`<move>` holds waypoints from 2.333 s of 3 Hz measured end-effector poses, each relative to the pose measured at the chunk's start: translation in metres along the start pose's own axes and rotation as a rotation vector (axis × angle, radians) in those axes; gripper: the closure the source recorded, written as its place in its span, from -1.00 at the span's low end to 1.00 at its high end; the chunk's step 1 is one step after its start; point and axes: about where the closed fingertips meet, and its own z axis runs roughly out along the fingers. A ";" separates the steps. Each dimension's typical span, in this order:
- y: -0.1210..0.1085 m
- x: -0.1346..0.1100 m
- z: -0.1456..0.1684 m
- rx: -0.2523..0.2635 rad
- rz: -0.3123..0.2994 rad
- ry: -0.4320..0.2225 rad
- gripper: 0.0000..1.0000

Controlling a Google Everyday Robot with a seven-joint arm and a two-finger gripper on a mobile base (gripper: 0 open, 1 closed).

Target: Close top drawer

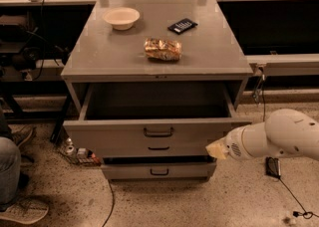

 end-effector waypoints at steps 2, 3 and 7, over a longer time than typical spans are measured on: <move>-0.031 -0.040 0.031 0.046 0.048 -0.182 1.00; -0.037 -0.048 0.036 0.051 0.052 -0.210 1.00; -0.072 -0.059 0.013 0.182 0.163 -0.369 1.00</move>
Offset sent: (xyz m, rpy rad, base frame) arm 0.1186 0.0056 -0.0106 0.1830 -0.2643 -0.1742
